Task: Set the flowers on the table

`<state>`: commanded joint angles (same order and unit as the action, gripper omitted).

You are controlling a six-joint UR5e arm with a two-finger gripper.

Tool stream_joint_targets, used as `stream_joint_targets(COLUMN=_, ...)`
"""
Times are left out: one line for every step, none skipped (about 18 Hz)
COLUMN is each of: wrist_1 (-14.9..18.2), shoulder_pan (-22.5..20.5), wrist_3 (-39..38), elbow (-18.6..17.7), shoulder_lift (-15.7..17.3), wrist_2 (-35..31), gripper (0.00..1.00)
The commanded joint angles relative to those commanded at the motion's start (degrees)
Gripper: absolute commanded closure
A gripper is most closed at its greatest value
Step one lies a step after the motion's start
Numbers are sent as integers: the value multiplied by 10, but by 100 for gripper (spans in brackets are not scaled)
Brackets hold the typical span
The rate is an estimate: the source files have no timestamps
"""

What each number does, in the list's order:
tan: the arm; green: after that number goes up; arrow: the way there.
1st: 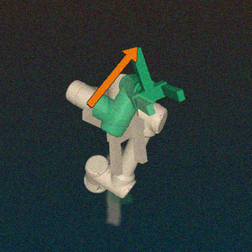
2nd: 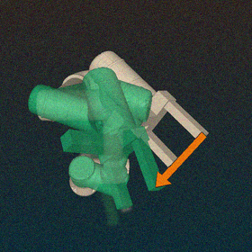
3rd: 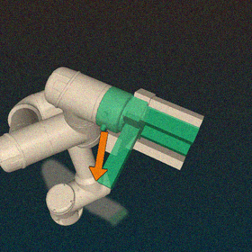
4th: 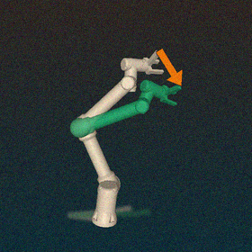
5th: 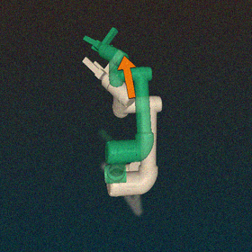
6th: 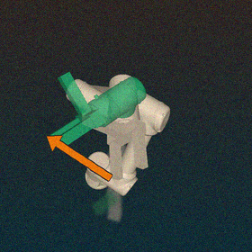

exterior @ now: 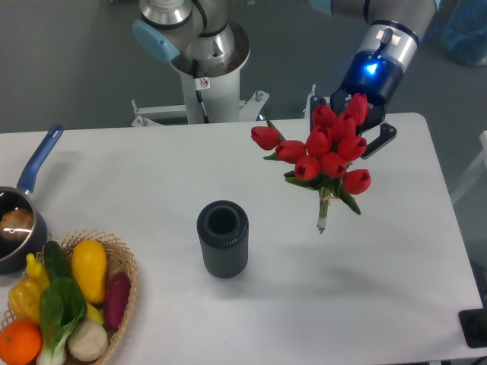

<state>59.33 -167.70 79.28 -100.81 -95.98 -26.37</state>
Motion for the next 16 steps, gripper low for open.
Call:
stream_joint_targets(wrist_1=-1, shoulder_pan=0, wrist_3=1, elbow=-1, shoulder_lift=1, wrist_2=-1, gripper=63)
stream_joint_targets(wrist_1=0, shoulder_pan=0, wrist_3=0, elbow=-1, shoulder_lift=1, wrist_2=-3, gripper=63)
stream_joint_targets(wrist_1=0, shoulder_pan=0, wrist_3=0, elbow=2, shoulder_lift=0, wrist_2=-6, gripper=63)
stream_joint_targets(wrist_1=0, shoulder_pan=1, wrist_3=-1, elbow=3, shoulder_lift=0, wrist_2=-6, gripper=63)
stream_joint_targets(wrist_1=0, shoulder_pan=1, wrist_3=-1, elbow=3, shoulder_lift=0, wrist_2=-6, gripper=63)
stream_joint_targets(wrist_1=0, shoulder_pan=3, wrist_3=-1, elbow=2, shoulder_lift=1, wrist_2=-6, gripper=63)
stream_joint_targets(wrist_1=1, shoulder_pan=6, wrist_3=-3, elbow=2, shoulder_lift=1, wrist_2=-6, gripper=63)
stream_joint_targets(wrist_1=1, shoulder_pan=7, wrist_3=-4, elbow=3, shoulder_lift=1, wrist_2=-6, gripper=63)
stream_joint_targets(wrist_1=1, shoulder_pan=6, wrist_3=-4, elbow=5, shoulder_lift=0, wrist_2=-6, gripper=63)
stream_joint_targets(wrist_1=1, shoulder_pan=5, wrist_3=-4, elbow=5, shoulder_lift=0, wrist_2=-7, gripper=63)
stream_joint_targets(wrist_1=1, shoulder_pan=4, wrist_3=-4, elbow=6, shoulder_lift=0, wrist_2=-6, gripper=63)
stream_joint_targets(wrist_1=1, shoulder_pan=4, wrist_3=-4, elbow=7, shoulder_lift=0, wrist_2=-6, gripper=63)
stream_joint_targets(wrist_1=1, shoulder_pan=5, wrist_3=-6, elbow=9, shoulder_lift=0, wrist_2=-6, gripper=63)
stream_joint_targets(wrist_1=1, shoulder_pan=6, wrist_3=-6, elbow=9, shoulder_lift=0, wrist_2=-6, gripper=63)
stream_joint_targets(wrist_1=1, shoulder_pan=6, wrist_3=-8, elbow=9, shoulder_lift=1, wrist_2=-7, gripper=63)
stream_joint_targets(wrist_1=2, shoulder_pan=7, wrist_3=-8, elbow=9, shoulder_lift=3, wrist_2=-11, gripper=63)
